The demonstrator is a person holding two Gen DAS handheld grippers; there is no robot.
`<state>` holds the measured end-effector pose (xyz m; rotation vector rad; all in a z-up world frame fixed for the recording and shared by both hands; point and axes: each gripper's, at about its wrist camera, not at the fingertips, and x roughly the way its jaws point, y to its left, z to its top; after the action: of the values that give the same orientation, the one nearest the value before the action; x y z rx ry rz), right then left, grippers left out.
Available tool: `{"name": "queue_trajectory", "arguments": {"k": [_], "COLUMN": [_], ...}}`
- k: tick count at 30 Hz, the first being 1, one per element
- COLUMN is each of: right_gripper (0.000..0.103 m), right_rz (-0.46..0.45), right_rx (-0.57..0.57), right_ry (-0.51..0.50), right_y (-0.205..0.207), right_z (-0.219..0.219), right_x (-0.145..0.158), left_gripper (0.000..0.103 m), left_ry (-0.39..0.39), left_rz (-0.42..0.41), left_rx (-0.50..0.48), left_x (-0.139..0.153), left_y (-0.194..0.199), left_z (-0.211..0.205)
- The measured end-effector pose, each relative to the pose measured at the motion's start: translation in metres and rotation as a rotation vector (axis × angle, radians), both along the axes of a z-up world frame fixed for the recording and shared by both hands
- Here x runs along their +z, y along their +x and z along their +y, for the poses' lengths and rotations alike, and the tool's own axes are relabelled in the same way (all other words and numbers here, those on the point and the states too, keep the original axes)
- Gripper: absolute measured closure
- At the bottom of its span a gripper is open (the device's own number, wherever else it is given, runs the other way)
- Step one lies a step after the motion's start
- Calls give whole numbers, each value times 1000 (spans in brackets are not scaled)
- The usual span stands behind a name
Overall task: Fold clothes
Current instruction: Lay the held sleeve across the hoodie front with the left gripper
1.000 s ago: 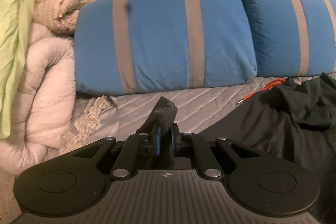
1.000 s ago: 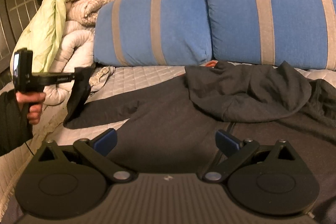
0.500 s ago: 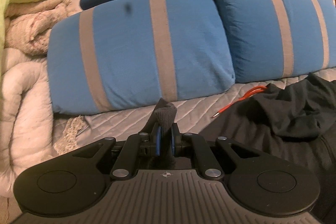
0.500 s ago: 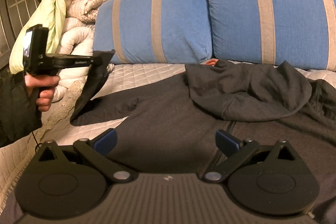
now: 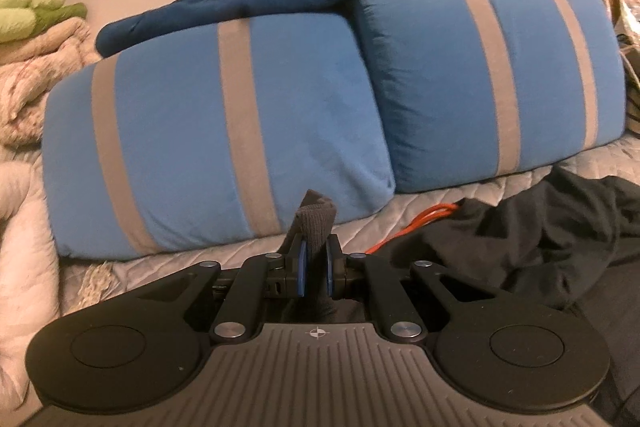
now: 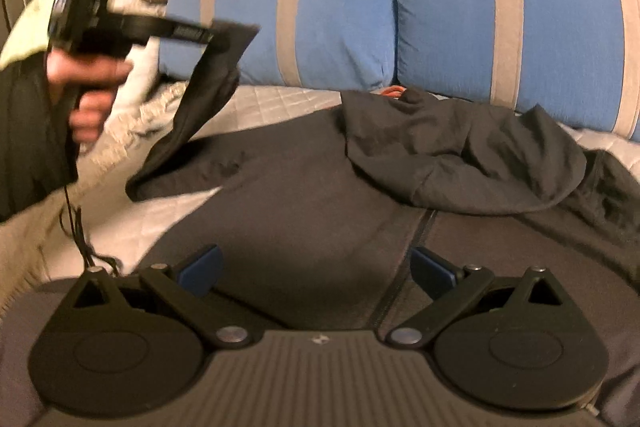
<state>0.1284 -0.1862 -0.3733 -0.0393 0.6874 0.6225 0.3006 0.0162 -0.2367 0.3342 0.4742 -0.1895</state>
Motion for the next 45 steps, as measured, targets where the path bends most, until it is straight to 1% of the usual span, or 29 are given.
{"name": "queue_trajectory", "arguments": {"k": [5, 13, 15, 17, 21, 24, 29, 38, 42, 45], "right_gripper": [0, 0, 0, 0, 0, 0, 0, 0, 0, 0], "right_rz": [-22, -49, -40, -35, -71, -61, -40, 8, 26, 37], "right_rx": [-17, -59, -79, -106, -173, -197, -239, -279, -307, -330], "right_ry": [-53, -82, -93, -120, -245, -289, -328, -287, -231, -185], "right_y": [-3, -9, -9, -11, -19, -22, -27, -32, -30, -29], "right_z": [5, 2, 1, -1, -3, -9, -21, -40, -49, -57], "right_x": [-1, 5, 8, 10, 14, 17, 19, 16, 15, 15], "left_gripper": [93, 93, 93, 93, 93, 93, 93, 93, 93, 93], "left_ry": [9, 11, 6, 2, 2, 6, 20, 56, 80, 76], "left_rz": [-6, -12, -10, -12, -17, -21, -22, -3, -4, 7], "left_rx": [-37, -94, -108, -126, -163, -194, -261, -398, -437, -459], "left_x": [2, 7, 9, 11, 15, 18, 23, 24, 22, 21], "left_y": [2, 1, 0, -2, -5, -7, -14, -28, -35, -38], "left_z": [-18, -40, -44, -48, -58, -67, -82, -113, -125, -130]}}
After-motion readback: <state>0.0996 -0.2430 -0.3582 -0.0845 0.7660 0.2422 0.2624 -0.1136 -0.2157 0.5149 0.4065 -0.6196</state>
